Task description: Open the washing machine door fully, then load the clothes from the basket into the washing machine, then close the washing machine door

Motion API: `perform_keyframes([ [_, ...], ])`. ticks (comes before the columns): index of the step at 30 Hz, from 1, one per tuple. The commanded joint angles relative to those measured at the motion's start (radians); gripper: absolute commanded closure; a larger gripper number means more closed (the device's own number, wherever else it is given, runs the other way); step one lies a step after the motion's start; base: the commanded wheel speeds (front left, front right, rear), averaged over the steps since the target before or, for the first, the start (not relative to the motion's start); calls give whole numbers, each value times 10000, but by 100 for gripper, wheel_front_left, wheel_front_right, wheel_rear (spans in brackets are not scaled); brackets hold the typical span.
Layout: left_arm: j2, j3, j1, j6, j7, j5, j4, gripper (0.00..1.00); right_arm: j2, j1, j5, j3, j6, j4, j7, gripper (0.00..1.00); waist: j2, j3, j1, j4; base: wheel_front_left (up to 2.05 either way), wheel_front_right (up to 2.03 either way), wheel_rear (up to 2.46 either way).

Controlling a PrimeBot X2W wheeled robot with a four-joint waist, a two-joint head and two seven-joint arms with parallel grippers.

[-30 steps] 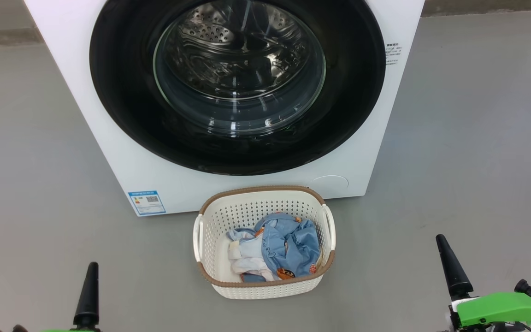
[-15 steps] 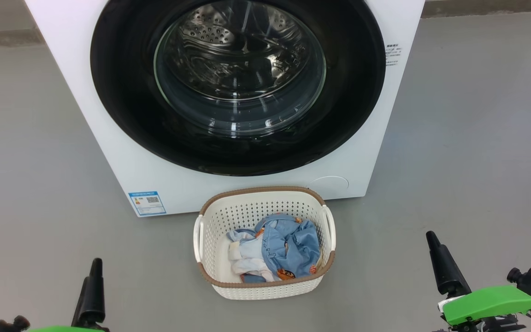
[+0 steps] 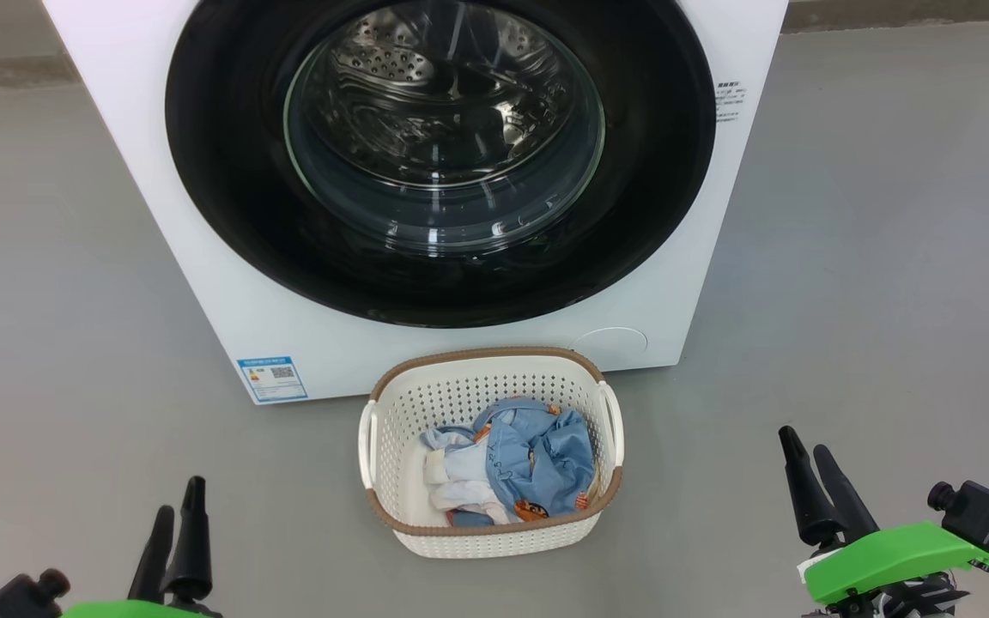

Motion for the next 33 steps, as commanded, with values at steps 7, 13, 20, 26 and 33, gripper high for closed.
perform_keyframes([
  [7, 358, 50, -514, -21, -301, 1003, -136, 0, -131, -646, -1149, 253, -7, -82, -314, 0, 0, -6, -1, -10, 0, 0, 0],
  [13, 422, 22, -534, -22, -477, 1845, -71, 0, -173, -761, -1920, 331, -7, 89, -490, 0, 0, -16, -1, -20, 0, 0, 0],
  [20, 475, 1, -575, -24, -681, 2764, -42, 0, -204, -919, -2782, 451, -8, 207, -694, 0, 0, -38, -1, -35, 0, 0, 0],
  [26, 487, 149, -589, -25, -858, 3684, -116, 0, -235, -1026, -3503, 533, -9, 255, -869, 0, 0, -50, -1, -48, 0, 0, 0],
  [33, 460, 248, -560, -27, -1034, 4493, -135, 0, -270, -1123, -4207, 605, -9, 337, -1045, 0, 0, -60, -1, -51, 0, 0, 0],
])
